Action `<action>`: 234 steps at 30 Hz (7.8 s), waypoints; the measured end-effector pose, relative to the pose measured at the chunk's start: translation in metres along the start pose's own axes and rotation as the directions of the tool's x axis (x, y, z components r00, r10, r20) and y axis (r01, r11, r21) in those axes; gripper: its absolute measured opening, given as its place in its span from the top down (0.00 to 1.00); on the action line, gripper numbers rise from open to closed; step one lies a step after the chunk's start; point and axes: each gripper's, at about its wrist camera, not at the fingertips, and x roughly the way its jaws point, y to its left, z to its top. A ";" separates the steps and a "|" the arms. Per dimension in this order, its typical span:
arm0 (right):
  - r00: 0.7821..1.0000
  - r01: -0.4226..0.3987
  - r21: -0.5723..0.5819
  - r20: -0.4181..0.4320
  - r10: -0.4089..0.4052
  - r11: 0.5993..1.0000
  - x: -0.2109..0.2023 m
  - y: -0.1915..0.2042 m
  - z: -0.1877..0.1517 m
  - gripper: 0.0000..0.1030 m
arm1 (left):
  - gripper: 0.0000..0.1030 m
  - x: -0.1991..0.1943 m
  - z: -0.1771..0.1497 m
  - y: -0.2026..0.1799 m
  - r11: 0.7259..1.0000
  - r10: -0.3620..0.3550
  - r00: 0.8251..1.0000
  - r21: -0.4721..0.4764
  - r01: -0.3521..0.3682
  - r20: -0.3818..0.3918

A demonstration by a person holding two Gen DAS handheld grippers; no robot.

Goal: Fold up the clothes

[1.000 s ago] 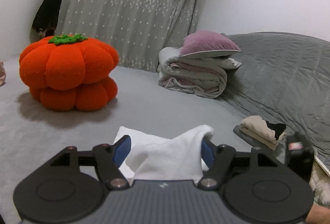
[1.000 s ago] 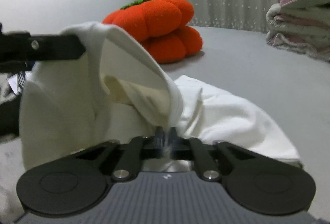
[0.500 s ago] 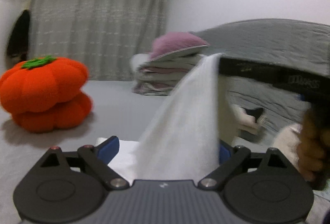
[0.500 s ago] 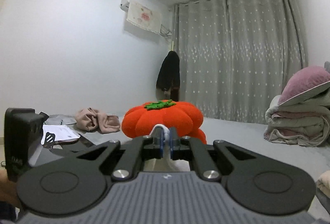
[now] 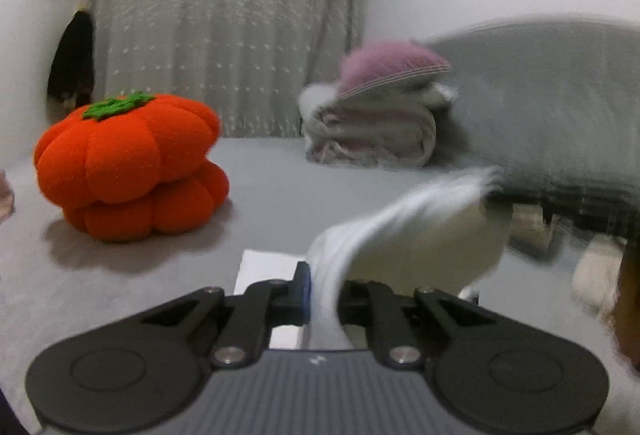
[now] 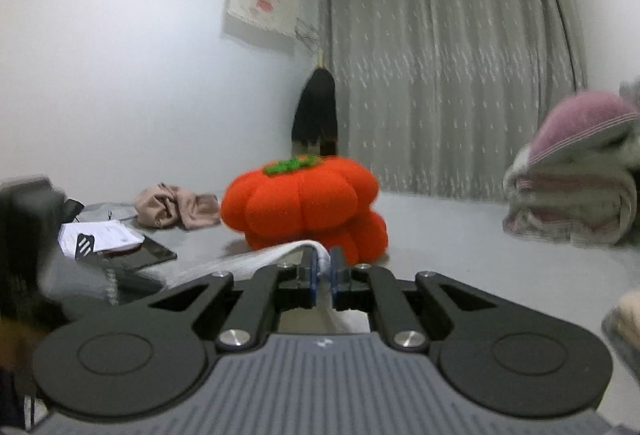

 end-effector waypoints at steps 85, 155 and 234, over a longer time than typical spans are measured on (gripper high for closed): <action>0.939 0.018 -0.017 -0.343 -0.023 1.000 0.072 0.003 -0.082 0.29 | 0.92 -0.037 -0.034 0.076 0.984 0.133 0.983 -0.102 -0.146 -0.124; 0.975 0.120 -0.425 -0.122 -0.188 0.897 -0.079 0.068 -0.044 0.99 | 0.93 -0.164 0.101 0.057 0.981 0.178 0.937 -0.125 -0.146 0.300; 0.840 0.308 -0.401 -0.311 -0.445 0.863 0.082 -0.127 -0.063 0.46 | 0.15 0.175 -0.014 0.046 0.981 0.151 0.928 0.167 -0.098 -0.340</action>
